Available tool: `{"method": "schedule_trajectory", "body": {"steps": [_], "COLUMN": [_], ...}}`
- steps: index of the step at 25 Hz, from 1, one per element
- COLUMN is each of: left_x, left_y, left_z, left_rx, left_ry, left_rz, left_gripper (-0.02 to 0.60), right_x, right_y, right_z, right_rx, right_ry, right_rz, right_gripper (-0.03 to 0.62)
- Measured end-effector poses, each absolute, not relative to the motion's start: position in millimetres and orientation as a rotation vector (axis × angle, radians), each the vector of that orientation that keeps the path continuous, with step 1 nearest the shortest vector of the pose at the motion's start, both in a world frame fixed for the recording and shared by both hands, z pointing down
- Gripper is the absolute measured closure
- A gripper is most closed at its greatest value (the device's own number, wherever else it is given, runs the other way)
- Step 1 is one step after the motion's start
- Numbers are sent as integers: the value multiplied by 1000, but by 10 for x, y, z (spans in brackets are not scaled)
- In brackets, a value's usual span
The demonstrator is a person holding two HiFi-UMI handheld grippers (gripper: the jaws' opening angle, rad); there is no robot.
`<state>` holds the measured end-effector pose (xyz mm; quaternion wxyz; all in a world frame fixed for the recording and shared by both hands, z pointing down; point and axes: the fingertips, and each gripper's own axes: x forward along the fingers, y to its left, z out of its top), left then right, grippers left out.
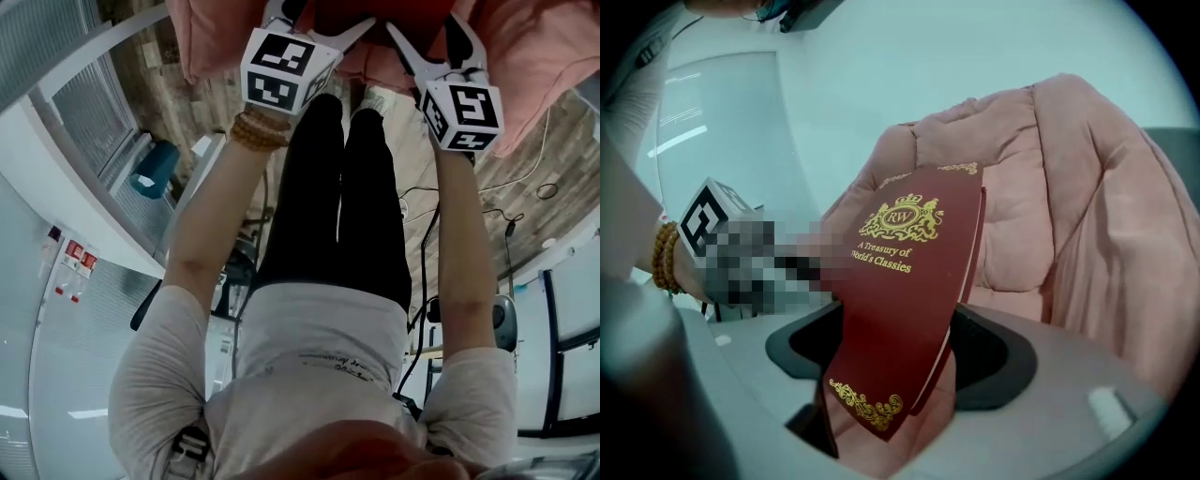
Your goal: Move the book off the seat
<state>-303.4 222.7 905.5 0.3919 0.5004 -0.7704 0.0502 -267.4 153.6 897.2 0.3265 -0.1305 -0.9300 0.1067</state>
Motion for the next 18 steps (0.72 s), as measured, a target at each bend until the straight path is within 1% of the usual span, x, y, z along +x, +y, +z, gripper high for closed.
{"method": "schedule_trajectory", "body": {"steps": [12,18], "left_x": [-2784,-2803], "left_y": [2066,2076], "left_z": [7866,7171], "left_rx": [1354,1396], "left_ry": [-1998,-2040], "left_rz": [98,91], "left_gripper": [202,204], "right_x": [-2364,-2369], "right_y": [1415,1438], "right_z": [7738,7035], "right_rx": [-292,-278], "right_ry": [-2534,-2593], "right_rz": [220,162], "right_gripper": [229,229]}}
